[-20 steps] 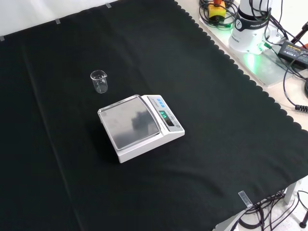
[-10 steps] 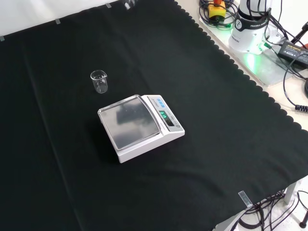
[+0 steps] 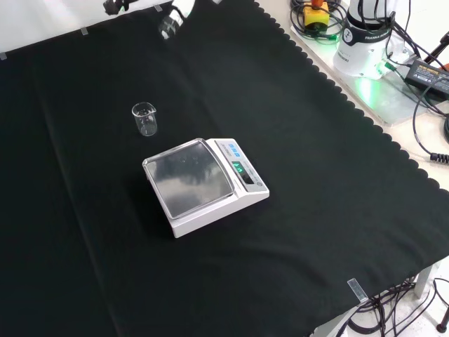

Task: Pick up the beaker.

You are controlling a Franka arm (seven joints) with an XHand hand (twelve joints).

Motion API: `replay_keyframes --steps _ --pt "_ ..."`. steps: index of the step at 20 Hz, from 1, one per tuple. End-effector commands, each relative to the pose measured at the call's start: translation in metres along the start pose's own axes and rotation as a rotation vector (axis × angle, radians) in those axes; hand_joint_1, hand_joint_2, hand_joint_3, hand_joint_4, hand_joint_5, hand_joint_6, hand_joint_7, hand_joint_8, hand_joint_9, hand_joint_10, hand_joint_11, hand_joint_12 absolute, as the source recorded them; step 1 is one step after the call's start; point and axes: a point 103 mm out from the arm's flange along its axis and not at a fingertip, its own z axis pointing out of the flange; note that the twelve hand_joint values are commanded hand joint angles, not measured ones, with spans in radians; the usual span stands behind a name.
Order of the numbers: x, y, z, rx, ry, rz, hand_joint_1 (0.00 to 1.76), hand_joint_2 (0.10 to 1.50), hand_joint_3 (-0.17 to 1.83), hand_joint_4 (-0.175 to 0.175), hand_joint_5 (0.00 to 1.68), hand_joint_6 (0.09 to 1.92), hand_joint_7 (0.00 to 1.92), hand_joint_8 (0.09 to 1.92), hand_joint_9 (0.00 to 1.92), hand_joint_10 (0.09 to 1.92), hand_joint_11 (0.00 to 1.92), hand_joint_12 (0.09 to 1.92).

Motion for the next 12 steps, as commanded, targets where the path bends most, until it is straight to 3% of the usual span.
replay_keyframes --steps 1,7,12 --pt "0.012 0.021 0.023 0.014 -0.056 0.026 0.46 0.91 -0.03 -0.072 0.17 0.09 0.0 0.73 0.0 0.89 0.0 1.48" --pt "0.013 0.034 0.047 0.031 -0.05 0.059 0.47 0.9 -0.04 -0.074 0.19 0.09 0.01 0.77 0.0 0.93 0.01 1.49" --pt "0.013 0.045 0.073 0.049 -0.088 0.087 0.47 0.9 -0.04 -0.075 0.2 0.09 0.02 0.78 0.01 0.94 0.02 1.49"
